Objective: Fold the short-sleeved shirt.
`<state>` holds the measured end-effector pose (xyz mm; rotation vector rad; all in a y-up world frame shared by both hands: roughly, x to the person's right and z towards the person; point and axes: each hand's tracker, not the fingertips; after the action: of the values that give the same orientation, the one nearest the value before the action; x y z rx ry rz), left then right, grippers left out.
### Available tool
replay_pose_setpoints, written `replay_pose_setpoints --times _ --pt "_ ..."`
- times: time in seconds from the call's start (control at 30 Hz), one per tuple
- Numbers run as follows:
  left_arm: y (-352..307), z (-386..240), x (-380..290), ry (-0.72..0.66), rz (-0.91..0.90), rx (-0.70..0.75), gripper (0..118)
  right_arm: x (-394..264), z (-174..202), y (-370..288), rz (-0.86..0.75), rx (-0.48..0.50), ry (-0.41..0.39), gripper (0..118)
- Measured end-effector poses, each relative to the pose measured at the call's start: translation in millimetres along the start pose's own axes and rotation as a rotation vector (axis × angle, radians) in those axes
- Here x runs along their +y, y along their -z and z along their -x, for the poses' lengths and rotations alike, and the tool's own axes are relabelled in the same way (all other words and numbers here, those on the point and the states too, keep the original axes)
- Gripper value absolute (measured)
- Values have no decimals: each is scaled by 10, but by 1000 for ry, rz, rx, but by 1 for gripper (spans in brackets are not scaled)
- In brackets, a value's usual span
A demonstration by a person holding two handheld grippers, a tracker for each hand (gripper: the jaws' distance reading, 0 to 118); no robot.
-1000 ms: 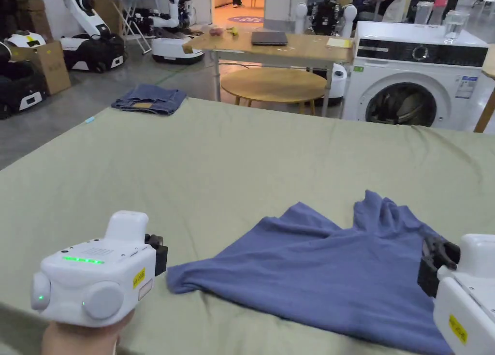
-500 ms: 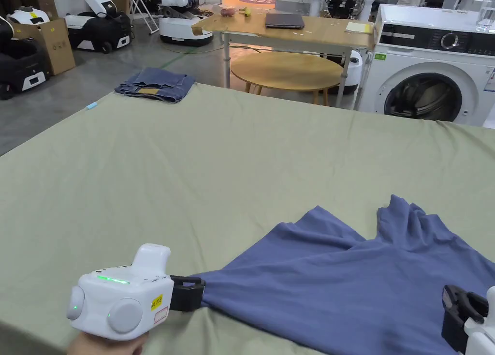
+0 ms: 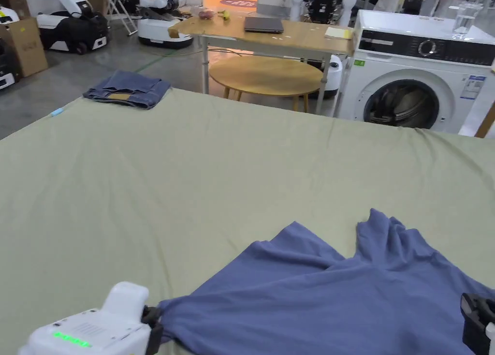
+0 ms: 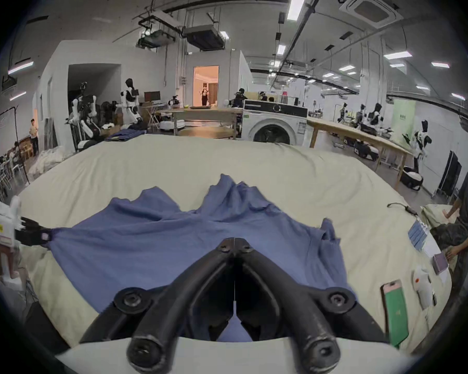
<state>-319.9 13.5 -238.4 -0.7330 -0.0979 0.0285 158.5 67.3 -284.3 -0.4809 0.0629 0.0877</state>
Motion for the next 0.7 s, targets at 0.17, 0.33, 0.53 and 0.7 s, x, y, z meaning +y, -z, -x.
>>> replay_pose_setpoints --times 0.17,0.33,0.53,0.7 --pt "-246 -36 200 28 -83 0 0 326 -647 506 24 -60 -7 0" --pt "-231 -97 331 8 -105 -9 0 545 -1051 1343 141 17 -6 53" --pt "-68 -98 350 8 -77 28 0 493 -1048 2375 348 111 -37 112" --pt "23 -64 348 -9 -50 43 0 196 -874 2613 534 114 -59 112"
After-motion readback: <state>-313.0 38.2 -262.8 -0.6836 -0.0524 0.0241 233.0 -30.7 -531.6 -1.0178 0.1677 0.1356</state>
